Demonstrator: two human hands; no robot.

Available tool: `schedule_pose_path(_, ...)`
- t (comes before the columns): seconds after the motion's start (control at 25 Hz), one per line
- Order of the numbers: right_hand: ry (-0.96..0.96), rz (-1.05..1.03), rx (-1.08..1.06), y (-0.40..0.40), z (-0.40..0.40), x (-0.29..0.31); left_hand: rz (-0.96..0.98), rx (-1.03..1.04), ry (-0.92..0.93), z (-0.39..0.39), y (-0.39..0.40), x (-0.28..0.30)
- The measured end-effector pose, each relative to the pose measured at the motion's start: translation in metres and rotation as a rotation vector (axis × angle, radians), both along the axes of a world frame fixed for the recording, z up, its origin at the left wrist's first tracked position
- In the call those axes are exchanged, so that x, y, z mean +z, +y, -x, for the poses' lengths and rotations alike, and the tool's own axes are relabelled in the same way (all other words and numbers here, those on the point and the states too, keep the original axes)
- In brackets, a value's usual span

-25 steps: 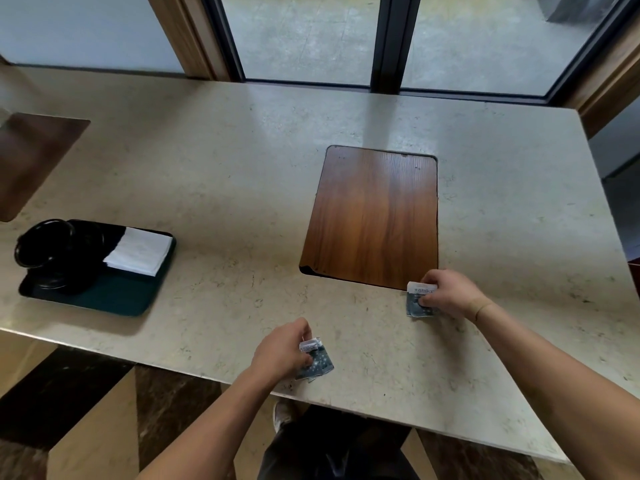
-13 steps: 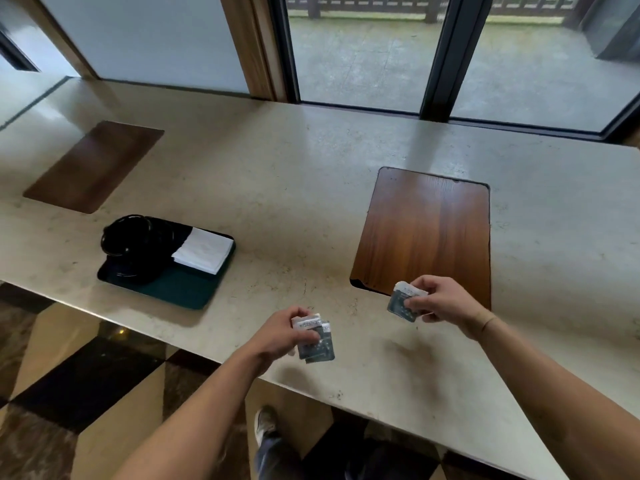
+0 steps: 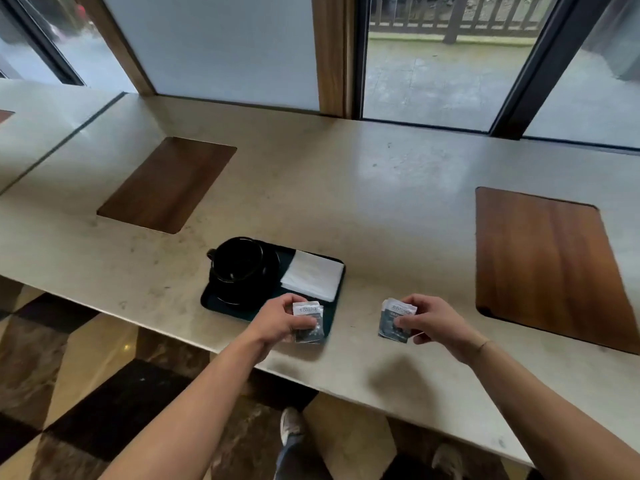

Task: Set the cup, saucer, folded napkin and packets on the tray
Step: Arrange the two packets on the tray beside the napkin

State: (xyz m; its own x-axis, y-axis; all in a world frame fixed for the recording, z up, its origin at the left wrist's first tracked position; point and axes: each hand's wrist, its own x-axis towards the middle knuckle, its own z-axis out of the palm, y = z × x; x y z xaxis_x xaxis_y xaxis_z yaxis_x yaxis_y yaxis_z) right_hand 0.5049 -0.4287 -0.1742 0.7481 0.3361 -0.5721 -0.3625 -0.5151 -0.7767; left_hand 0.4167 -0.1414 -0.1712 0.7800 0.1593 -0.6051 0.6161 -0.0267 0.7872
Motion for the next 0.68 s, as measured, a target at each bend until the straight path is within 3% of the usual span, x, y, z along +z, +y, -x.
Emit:
schedule_pose_path(0.24,-0.003,0.013,-0.141,0.096,0.037,-0.001,-0.056,-0.058,-0.002,-0.013,0.075,-0.004)
schedule_pose_path(0.68,-0.152,0.223,-0.11,0.157,0.037,-0.023,-0.301,-0.27,-0.018,-0.033,0.071,-0.032)
